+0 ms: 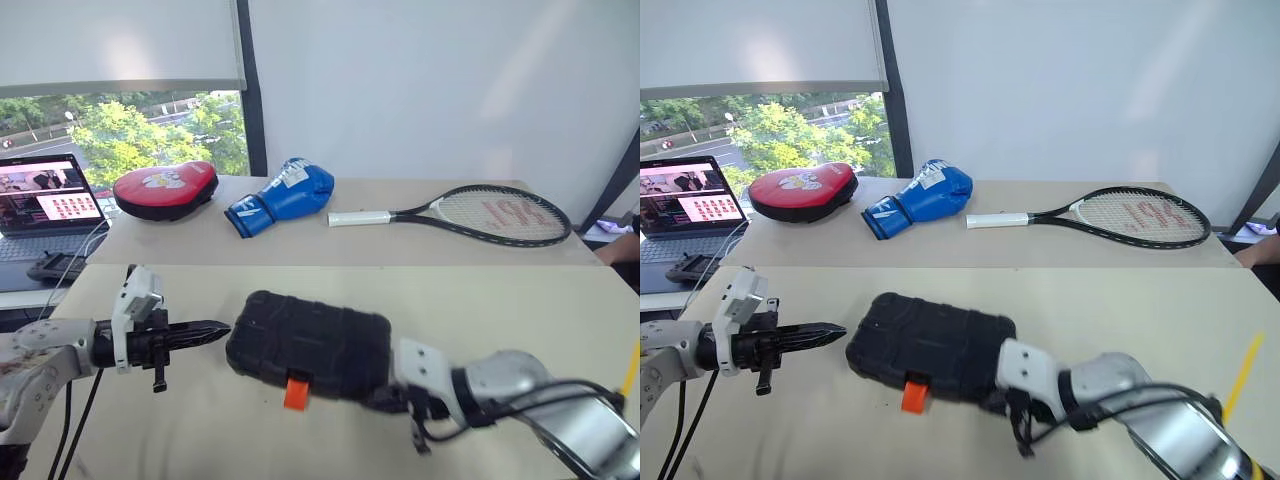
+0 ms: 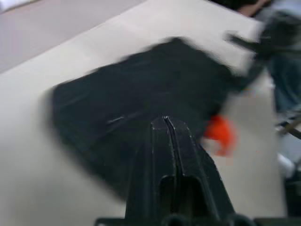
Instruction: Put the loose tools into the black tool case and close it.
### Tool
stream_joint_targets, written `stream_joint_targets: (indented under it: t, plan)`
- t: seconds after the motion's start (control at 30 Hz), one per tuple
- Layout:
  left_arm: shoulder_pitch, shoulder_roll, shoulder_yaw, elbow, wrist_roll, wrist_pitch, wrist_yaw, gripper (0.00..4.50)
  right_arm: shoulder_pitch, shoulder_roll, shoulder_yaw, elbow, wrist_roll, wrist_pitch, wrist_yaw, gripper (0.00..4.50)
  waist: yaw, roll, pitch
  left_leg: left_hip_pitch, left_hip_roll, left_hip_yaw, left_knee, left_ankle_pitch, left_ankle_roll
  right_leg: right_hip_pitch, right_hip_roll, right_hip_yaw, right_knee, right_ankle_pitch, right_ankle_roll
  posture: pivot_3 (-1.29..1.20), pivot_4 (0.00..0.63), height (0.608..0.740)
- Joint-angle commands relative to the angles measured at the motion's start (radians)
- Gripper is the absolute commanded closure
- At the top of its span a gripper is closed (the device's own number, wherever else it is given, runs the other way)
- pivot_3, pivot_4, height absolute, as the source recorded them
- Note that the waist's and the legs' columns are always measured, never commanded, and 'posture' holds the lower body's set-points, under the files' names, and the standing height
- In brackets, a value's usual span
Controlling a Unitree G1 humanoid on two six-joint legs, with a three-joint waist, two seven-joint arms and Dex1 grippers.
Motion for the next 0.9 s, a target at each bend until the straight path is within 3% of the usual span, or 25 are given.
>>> stream_joint_targets:
  t: [0.03,0.23,0.37,0.43,0.47,0.63,0.67,0.7,0.9]
  plan:
    - [0.029,0.040,0.092,-0.096,-0.069,0.048,-0.002,4.24,-0.132,0.016,0.004,0.175,-0.096,0.033,-0.066,4.49,0.004,0.002,0.002,0.000,-0.001,0.000,0.000,0.000,0.001,0.000,0.000,-0.001,0.000,0.000,-0.001,0.00,0.150,0.740]
    - [0.029,0.056,0.140,-0.144,-0.117,0.092,0.043,2.43,-0.399,0.121,0.103,0.629,-0.259,-0.207,-0.040,4.50,0.005,0.005,0.005,-0.002,-0.002,0.000,-0.001,0.003,0.000,-0.001,0.007,-0.002,0.001,0.001,0.001,0.00,0.150,0.740]
    - [0.018,0.044,0.120,-0.170,-0.110,0.085,0.072,0.95,-0.460,0.200,0.074,0.815,-0.265,-0.316,-0.003,4.50,-0.003,0.005,0.005,-0.004,-0.002,0.000,-0.002,0.004,-0.001,-0.003,0.009,-0.001,0.001,0.001,0.001,0.00,0.150,0.740]
    - [-0.006,0.038,0.093,-0.175,-0.111,0.089,0.094,0.08,-0.455,0.181,0.024,0.810,-0.215,-0.306,0.071,4.50,-0.004,0.006,0.005,-0.004,-0.002,0.000,-0.003,0.004,-0.002,-0.003,0.010,-0.002,0.000,0.001,0.002,0.00,0.150,0.740]
    - [-0.015,0.038,0.083,-0.176,-0.114,0.091,0.097,0.02,-0.450,0.173,-0.003,0.795,-0.194,-0.294,0.090,4.50,-0.004,0.006,0.005,-0.004,-0.002,0.000,-0.003,0.004,-0.002,-0.003,0.010,-0.002,0.000,0.000,0.003,0.00,0.150,0.740]
    - [-0.106,-0.006,-0.048,-0.136,-0.040,0.040,0.121,0.00,-0.237,0.063,-0.195,0.379,0.022,-0.042,0.146,3.16,0.011,0.008,0.006,-0.009,-0.002,-0.002,-0.003,0.001,0.001,-0.004,0.008,-0.004,0.000,-0.001,0.005,0.00,0.150,0.740]
    - [-0.121,-0.014,-0.072,-0.122,-0.021,0.027,0.115,0.00,-0.200,0.062,-0.229,0.305,0.064,0.014,0.134,2.60,0.011,0.007,0.006,-0.009,-0.002,-0.002,-0.003,0.000,0.002,-0.003,0.008,-0.005,0.000,-0.001,0.005,0.00,0.150,0.740]
    - [-0.135,-0.021,-0.094,-0.108,-0.006,0.015,0.110,0.00,-0.171,0.069,-0.259,0.243,0.100,0.068,0.114,2.40,0.007,0.007,0.006,-0.009,-0.002,-0.002,-0.003,-0.001,0.001,-0.003,0.008,-0.005,-0.001,-0.001,0.006,0.00,0.150,0.740]
    - [-0.285,-0.094,-0.274,0.061,0.139,-0.103,0.046,0.00,-0.058,0.262,-0.293,-0.022,0.170,0.305,-0.147,2.40,0.010,0.007,0.006,-0.005,-0.003,-0.002,-0.002,-0.001,0.001,-0.001,0.007,-0.004,-0.001,-0.001,0.005,0.00,0.150,0.740]
